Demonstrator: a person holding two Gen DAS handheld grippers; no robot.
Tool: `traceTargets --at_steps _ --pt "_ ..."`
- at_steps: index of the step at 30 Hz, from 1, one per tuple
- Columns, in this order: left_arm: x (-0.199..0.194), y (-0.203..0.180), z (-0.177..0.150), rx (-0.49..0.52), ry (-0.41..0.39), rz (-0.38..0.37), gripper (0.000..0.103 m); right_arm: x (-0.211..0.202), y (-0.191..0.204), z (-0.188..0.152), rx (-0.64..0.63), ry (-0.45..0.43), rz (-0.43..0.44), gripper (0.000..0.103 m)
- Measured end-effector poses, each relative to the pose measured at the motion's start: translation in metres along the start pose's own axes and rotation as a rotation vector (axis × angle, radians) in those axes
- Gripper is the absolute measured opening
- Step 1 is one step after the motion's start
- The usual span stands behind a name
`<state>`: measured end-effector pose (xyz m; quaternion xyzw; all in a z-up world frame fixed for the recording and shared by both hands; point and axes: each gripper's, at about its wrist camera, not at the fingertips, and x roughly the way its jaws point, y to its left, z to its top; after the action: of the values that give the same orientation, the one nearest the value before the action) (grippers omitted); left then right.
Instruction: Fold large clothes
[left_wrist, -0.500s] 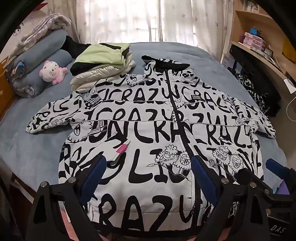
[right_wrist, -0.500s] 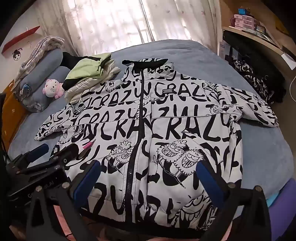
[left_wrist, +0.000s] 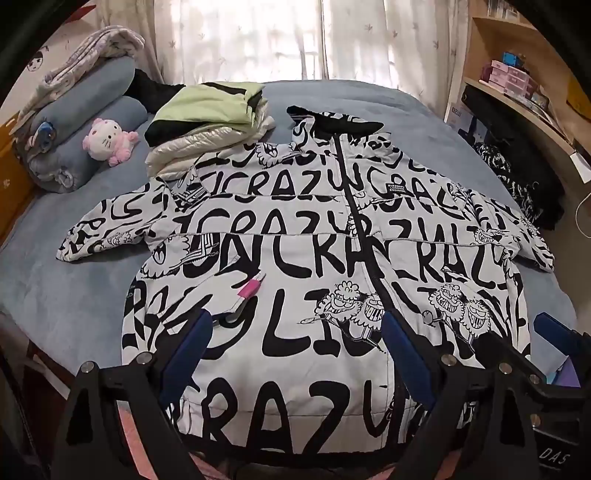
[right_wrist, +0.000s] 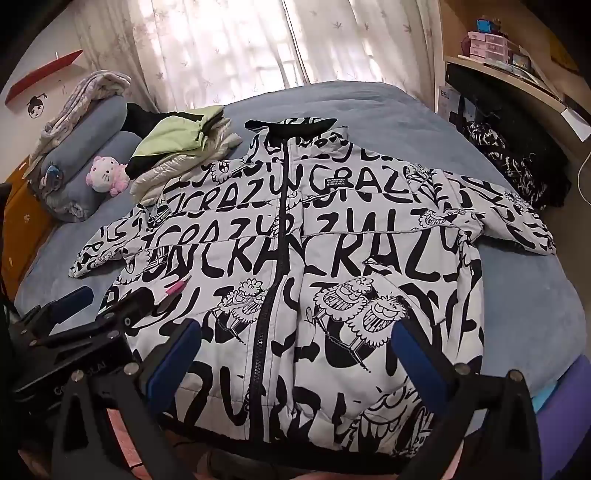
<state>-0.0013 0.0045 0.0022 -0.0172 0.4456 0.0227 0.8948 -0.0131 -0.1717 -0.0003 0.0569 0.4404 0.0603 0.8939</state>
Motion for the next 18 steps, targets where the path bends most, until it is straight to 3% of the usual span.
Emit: traceTargets --at_steps 18 --pt "-0.0023 0.0017 -0.0047 0.001 -0.011 0.014 0.092 -0.0035 0.0023 -0.0022 0.001 -0.002 0.005 0.103"
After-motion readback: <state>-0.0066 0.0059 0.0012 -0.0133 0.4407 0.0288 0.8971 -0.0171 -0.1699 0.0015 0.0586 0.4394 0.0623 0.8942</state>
